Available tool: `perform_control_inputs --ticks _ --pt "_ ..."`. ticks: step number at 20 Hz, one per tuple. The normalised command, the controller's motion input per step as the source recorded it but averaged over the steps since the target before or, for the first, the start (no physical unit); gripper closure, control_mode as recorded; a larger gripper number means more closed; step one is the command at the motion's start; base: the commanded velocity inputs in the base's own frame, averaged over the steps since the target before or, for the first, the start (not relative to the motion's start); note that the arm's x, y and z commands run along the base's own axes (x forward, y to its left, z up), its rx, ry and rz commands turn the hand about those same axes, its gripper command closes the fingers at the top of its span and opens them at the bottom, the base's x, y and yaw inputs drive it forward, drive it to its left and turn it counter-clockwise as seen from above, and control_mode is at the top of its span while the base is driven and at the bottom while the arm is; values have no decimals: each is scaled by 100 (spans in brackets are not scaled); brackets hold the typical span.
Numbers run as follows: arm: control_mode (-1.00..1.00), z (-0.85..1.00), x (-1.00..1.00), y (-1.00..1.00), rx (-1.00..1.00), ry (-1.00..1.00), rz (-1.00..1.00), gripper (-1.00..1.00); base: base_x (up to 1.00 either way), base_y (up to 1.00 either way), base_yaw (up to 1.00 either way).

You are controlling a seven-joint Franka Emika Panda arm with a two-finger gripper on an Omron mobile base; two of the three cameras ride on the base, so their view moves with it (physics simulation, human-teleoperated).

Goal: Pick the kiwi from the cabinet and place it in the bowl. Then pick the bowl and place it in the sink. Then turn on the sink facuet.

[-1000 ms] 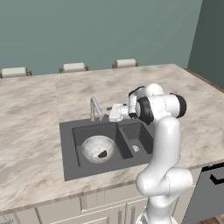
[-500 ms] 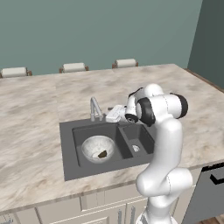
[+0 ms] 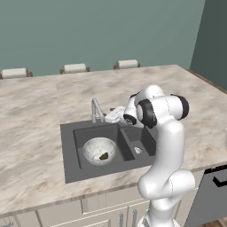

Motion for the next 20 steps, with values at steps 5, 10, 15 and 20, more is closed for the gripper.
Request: perform_control_inputs --ticks 5,10,15,20 --pt "-100 -5 24 -6 3 0 -3 -100 0 0 0" --pt "-100 -8 21 -3 3 0 -1 -100 0 0 0" --pt "-100 -20 18 0 1 0 0 -100 0 0 0" --pt "-100 -12 12 6 0 0 0 -100 0 0 0"
